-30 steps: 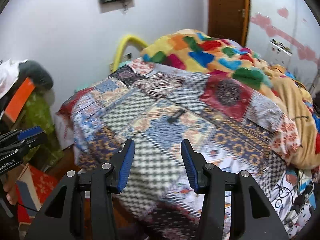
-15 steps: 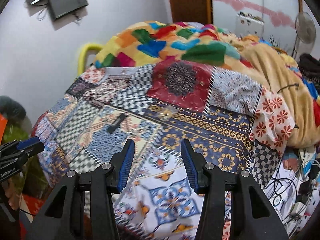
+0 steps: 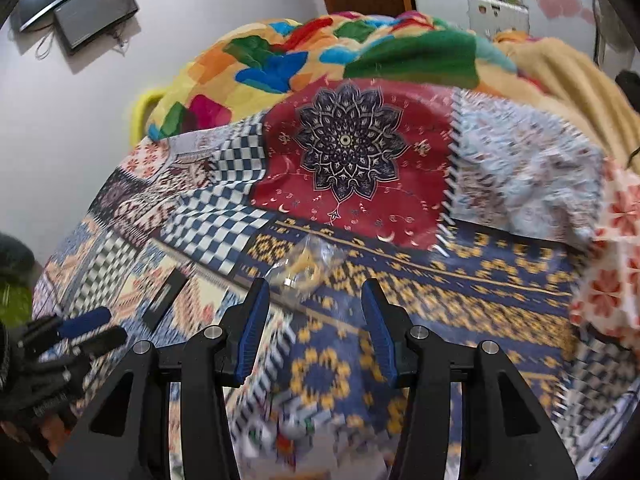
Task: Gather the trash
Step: 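Grasp the black flat clip with the left gripper while the right gripper grasps the clear bag of yellow tape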
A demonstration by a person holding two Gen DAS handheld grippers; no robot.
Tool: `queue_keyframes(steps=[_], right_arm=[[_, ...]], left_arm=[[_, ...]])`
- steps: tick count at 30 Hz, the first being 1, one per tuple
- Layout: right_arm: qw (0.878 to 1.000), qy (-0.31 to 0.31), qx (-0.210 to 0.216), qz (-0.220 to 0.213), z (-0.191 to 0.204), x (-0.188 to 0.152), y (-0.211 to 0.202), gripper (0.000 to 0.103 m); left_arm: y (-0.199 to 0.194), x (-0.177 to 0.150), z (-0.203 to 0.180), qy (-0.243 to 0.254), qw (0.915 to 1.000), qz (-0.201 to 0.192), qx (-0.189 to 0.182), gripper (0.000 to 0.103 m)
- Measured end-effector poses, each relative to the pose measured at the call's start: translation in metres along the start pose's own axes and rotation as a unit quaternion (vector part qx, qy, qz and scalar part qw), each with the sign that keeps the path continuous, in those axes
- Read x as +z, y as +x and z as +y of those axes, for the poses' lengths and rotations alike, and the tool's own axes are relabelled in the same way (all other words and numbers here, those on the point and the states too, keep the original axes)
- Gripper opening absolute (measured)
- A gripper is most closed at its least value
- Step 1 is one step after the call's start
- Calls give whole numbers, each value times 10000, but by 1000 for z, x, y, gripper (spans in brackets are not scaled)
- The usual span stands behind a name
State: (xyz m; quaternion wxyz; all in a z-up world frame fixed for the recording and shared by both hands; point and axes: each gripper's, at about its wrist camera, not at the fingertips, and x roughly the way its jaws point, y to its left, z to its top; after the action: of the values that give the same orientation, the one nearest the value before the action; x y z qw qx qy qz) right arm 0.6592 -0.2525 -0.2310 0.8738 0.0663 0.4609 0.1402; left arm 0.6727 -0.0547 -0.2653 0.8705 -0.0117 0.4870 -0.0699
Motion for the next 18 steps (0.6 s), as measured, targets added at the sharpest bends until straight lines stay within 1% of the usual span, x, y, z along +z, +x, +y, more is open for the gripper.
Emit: queue_keyframes(steps=[4, 6, 7, 9, 11, 12, 14, 15, 16, 17, 18], right_arm=[[9998, 145, -53, 95, 1, 5, 34, 44], [9998, 161, 36, 96, 4, 6, 42, 44], [9999, 133, 62, 81, 7, 6, 43, 44], [10000, -21, -28, 60, 14, 6, 46, 44], [9997, -122, 14, 202, 18, 5, 53, 45], [9997, -184, -60, 137, 21, 4, 52, 45], [9986, -413, -292, 147, 27, 2, 53, 40], [9981, -474, -370, 137, 29, 1, 54, 28], [9979, -517, -364, 155, 30, 1, 54, 22], [9980, -525, -319, 176, 29, 0, 53, 17], [9984, -466, -209, 227, 28, 0, 52, 12]], left_arm=[[27, 4, 2, 62, 10000, 26, 42, 39], [37, 5, 3, 90, 9999, 61, 41, 39], [40, 5, 3, 122, 9999, 50, 81, 39], [45, 5, 0, 227, 9996, 22, 167, 39], [48, 5, -3, 325, 9992, 17, 230, 39], [48, 5, -4, 366, 9990, -25, 251, 39], [50, 6, -4, 355, 9991, -44, 222, 39], [50, 6, -3, 329, 9992, -46, 202, 38], [50, 6, -2, 295, 9993, -58, 204, 36], [50, 6, -2, 267, 9993, -80, 258, 29], [50, 5, 0, 228, 9993, -92, 285, 24]])
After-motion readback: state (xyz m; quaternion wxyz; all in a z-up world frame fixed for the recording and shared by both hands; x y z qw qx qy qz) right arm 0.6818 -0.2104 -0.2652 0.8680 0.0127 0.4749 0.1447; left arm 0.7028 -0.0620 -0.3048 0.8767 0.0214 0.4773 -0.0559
